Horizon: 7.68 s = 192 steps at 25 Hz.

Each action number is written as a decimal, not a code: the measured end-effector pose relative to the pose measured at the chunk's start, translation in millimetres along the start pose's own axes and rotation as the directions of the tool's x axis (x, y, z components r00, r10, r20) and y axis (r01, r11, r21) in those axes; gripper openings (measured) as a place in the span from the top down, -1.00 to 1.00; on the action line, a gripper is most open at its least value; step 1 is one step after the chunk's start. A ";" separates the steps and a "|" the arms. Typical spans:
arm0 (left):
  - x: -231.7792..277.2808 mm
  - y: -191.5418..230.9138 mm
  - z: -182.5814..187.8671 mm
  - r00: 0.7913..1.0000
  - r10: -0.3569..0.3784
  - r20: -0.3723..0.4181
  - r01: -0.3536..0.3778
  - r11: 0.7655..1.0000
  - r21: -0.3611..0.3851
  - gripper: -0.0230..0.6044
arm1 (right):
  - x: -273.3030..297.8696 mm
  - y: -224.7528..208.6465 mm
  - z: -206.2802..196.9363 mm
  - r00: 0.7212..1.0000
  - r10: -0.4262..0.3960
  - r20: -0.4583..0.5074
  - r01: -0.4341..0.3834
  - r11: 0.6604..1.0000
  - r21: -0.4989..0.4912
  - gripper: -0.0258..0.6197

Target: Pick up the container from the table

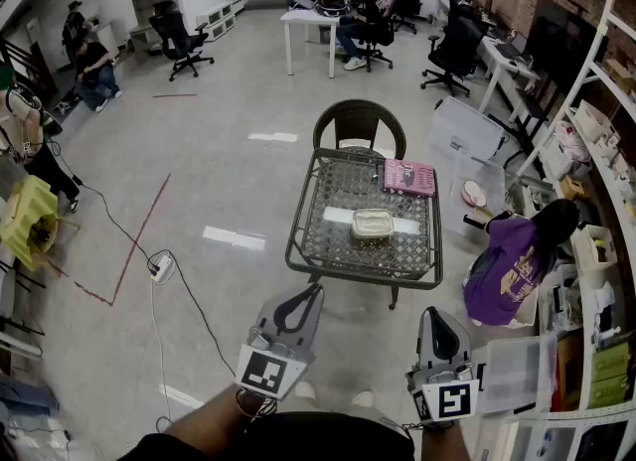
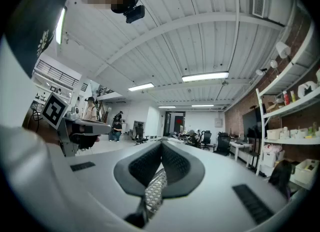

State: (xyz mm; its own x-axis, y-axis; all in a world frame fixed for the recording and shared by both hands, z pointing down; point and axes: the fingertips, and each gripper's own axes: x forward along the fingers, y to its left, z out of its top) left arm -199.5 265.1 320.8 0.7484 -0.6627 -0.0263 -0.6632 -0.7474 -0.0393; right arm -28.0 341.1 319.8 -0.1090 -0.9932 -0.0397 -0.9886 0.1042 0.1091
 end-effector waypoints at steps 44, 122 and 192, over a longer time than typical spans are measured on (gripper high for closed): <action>101.3 50.7 -32.5 0.999 0.024 -0.035 -0.026 0.999 -0.046 0.87 | 101.6 -52.2 -37.7 0.997 0.071 -0.039 -0.068 0.995 0.074 0.89; 295.4 103.1 -40.3 0.989 0.129 -0.068 -0.129 0.992 -0.005 0.88 | 259.2 -204.1 -59.6 0.992 0.123 0.012 -0.123 0.984 0.128 0.89; 436.1 206.0 -273.0 0.909 0.008 -0.417 -0.120 0.963 -0.243 0.88 | 450.8 -212.7 -262.0 0.906 0.223 -0.359 -0.145 0.962 0.231 0.88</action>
State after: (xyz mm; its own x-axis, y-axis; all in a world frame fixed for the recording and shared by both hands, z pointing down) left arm -11.5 -190.6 573.9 0.6725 -0.6279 0.3919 -0.7296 -0.6514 0.2083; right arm 160.5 -142.2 538.9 -0.2814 -0.8955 0.3449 -0.9594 0.2559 -0.1183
